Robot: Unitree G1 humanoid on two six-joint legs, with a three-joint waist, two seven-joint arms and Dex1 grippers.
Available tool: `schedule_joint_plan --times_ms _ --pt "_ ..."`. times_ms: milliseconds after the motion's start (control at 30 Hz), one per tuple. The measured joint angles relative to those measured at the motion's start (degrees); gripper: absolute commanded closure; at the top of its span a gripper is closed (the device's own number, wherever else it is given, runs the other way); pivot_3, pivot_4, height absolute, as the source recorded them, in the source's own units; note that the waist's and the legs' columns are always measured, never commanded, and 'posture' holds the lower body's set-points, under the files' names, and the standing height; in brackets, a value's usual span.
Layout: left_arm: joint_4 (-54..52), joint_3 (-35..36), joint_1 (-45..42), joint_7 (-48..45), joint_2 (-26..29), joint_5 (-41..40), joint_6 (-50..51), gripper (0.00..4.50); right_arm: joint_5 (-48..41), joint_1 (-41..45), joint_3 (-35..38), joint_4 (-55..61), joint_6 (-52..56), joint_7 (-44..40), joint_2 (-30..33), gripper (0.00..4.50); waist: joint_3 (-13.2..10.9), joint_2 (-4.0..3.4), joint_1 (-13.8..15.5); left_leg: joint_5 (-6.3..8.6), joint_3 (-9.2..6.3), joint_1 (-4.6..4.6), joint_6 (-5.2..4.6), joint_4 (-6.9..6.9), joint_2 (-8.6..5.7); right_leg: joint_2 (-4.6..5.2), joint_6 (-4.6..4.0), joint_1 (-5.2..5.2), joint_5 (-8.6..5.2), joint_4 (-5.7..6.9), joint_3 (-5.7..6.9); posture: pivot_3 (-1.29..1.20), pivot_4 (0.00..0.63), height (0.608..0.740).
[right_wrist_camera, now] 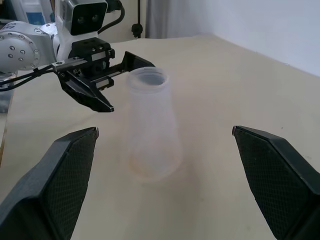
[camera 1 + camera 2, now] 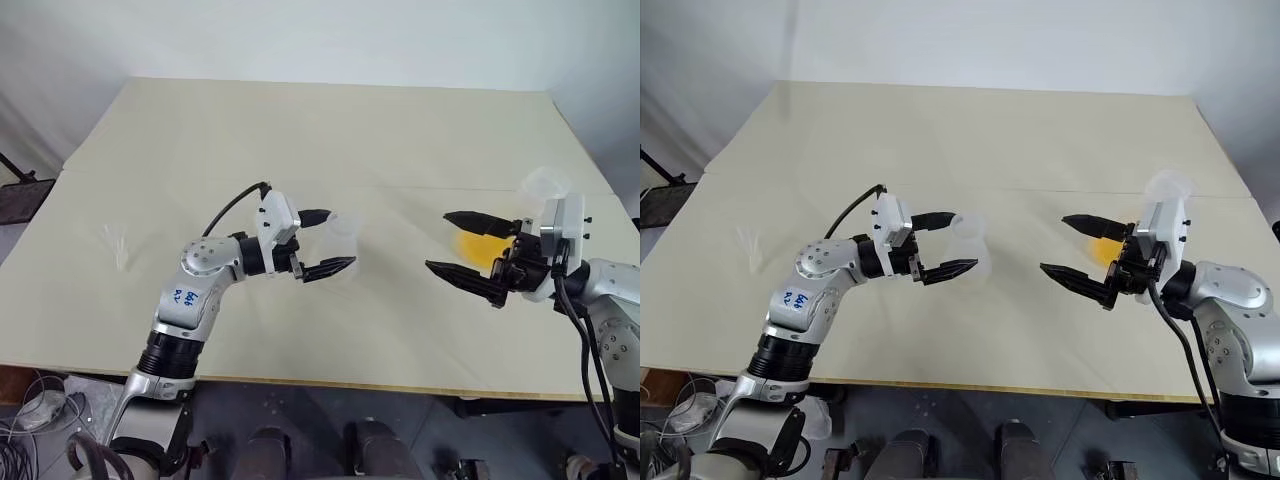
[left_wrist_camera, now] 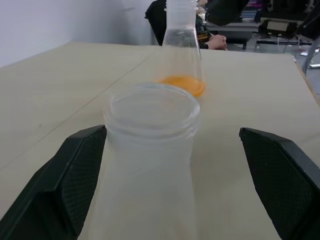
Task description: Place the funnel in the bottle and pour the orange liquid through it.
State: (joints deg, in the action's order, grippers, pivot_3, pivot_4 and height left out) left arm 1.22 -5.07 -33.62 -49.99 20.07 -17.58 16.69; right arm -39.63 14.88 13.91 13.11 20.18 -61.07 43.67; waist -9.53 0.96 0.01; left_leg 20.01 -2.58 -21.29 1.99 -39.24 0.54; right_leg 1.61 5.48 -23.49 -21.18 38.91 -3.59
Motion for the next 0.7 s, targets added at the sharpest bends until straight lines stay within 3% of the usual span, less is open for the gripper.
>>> schedule_joint_plan --times_ms 300,700 --pt "2.4 3.8 -2.3 1.5 -1.2 -3.6 3.5 0.01 0.2 0.0 0.0 0.0 0.0 0.4 -1.0 0.0 0.0 0.0 -0.1 0.0 0.0 0.0 0.0 0.0 0.01 -0.02 0.0 -0.01 0.0 0.02 0.0 0.0 0.15 0.74" --pt "3.7 5.1 -3.1 -1.5 3.8 -5.7 4.0 0.01 0.7 -0.4 0.0 0.0 -0.1 0.6 -1.7 0.0 0.0 0.0 -0.1 0.0 -0.01 0.0 0.0 0.0 0.01 -0.02 0.0 -0.01 0.0 0.01 0.01 0.0 0.15 0.74"
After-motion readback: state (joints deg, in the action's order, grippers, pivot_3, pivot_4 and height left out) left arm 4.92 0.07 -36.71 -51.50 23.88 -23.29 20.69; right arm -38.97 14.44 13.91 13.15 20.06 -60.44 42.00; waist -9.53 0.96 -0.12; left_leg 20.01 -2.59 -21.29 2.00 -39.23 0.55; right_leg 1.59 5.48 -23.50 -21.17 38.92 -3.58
